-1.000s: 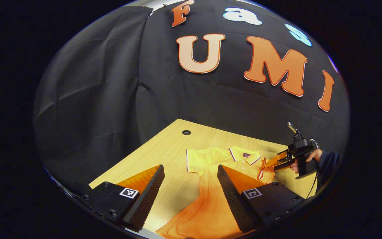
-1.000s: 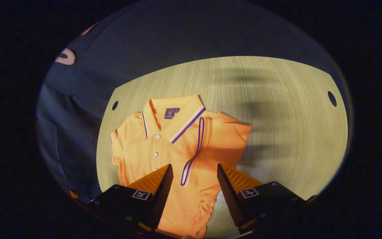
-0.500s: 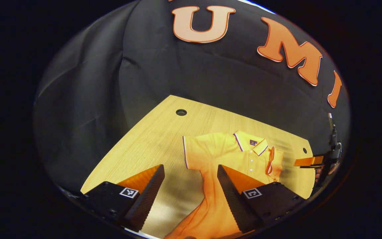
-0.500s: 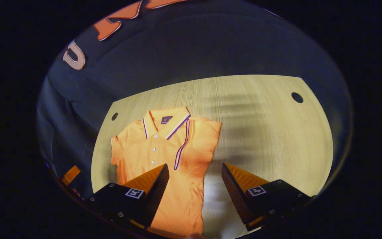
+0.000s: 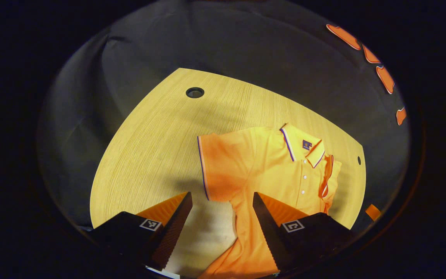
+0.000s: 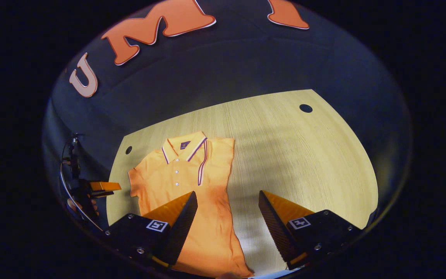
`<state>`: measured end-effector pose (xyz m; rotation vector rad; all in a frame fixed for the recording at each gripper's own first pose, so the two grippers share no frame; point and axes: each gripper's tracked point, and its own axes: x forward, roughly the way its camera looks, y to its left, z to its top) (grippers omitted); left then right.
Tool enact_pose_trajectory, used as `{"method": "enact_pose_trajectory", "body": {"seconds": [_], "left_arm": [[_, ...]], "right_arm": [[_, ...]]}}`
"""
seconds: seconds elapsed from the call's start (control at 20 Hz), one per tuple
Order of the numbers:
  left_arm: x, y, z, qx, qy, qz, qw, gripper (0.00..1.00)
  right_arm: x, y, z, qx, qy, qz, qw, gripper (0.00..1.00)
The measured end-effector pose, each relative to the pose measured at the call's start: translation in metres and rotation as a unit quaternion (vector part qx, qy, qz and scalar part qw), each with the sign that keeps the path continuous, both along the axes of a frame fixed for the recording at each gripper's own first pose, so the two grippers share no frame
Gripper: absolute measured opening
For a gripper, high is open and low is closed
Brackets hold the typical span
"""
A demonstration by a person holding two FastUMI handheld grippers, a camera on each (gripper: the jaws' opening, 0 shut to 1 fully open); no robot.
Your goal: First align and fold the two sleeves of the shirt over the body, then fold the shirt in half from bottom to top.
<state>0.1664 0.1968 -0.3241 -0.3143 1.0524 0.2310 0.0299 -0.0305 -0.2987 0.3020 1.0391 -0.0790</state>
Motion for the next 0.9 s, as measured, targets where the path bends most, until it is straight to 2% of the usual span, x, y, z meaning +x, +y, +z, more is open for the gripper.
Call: {"method": "enact_pose_trajectory", "body": {"seconds": [0.35, 0.65, 0.7, 0.8, 0.9], "left_arm": [[0.035, 0.025, -0.054, 0.012, 0.084, -0.016, 0.996, 0.96], [0.045, 0.027, -0.078, 0.031, 0.122, -0.032, 0.992, 0.95], [0.047, 0.026, -0.081, 0.031, 0.126, -0.030, 0.991, 0.93], [0.047, 0.024, -0.085, 0.032, 0.131, -0.026, 0.991, 0.80], [0.049, 0.021, -0.085, 0.035, 0.124, -0.031, 0.991, 0.80]], "right_arm": [[-0.058, 0.000, 0.013, -0.027, -0.024, -0.055, 0.998, 0.97], [-0.089, 0.007, 0.014, -0.040, -0.030, -0.085, 0.995, 0.97], [-0.094, 0.005, 0.015, -0.045, -0.032, -0.087, 0.995, 0.97], [-0.100, 0.003, 0.015, -0.055, -0.035, -0.091, 0.994, 0.97], [-0.104, 0.006, 0.014, -0.055, -0.037, -0.096, 0.993, 0.97]]}}
